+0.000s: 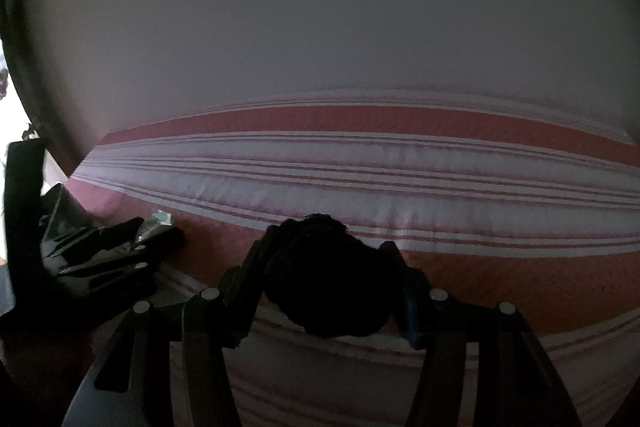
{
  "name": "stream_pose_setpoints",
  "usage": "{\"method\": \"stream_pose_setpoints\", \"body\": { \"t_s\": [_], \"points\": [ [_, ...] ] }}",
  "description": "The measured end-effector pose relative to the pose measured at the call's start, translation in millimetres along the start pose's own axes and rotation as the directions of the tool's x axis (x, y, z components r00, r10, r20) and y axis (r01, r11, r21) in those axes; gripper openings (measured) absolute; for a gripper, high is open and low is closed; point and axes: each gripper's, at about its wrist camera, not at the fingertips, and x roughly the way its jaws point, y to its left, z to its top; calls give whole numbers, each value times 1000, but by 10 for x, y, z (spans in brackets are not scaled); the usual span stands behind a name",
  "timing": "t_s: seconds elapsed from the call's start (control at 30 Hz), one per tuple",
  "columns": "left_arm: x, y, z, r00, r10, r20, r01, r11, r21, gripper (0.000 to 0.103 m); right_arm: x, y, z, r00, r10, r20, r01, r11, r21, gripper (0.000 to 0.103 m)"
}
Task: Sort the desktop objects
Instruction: 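Grasp the black pouch with the right tool while the left tool grasps the white-pink packet, then carry the black pouch and white-pink packet over the steel pan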
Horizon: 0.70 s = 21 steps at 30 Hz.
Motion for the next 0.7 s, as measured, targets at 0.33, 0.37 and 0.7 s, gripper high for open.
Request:
{"method": "stream_pose_setpoints", "body": {
  "t_s": [0.33, 0.37, 0.7],
  "points": [
    [-178, 164, -117, 994, -106, 9, 105, 994, 10, 39, -65, 70, -23, 997, -4, 71, 3, 1000, 20, 59],
    [-191, 173, -123, 994, -105, 13, 105, 994, 10, 39, -90, 82, -22, 997, -5, 83, 3, 1000, 24, 59],
    [-257, 204, -138, 992, -90, 84, 90, 996, -2, 39, -299, 201, -15, 967, -94, 238, 90, 996, 27, 59]
  ]
}}
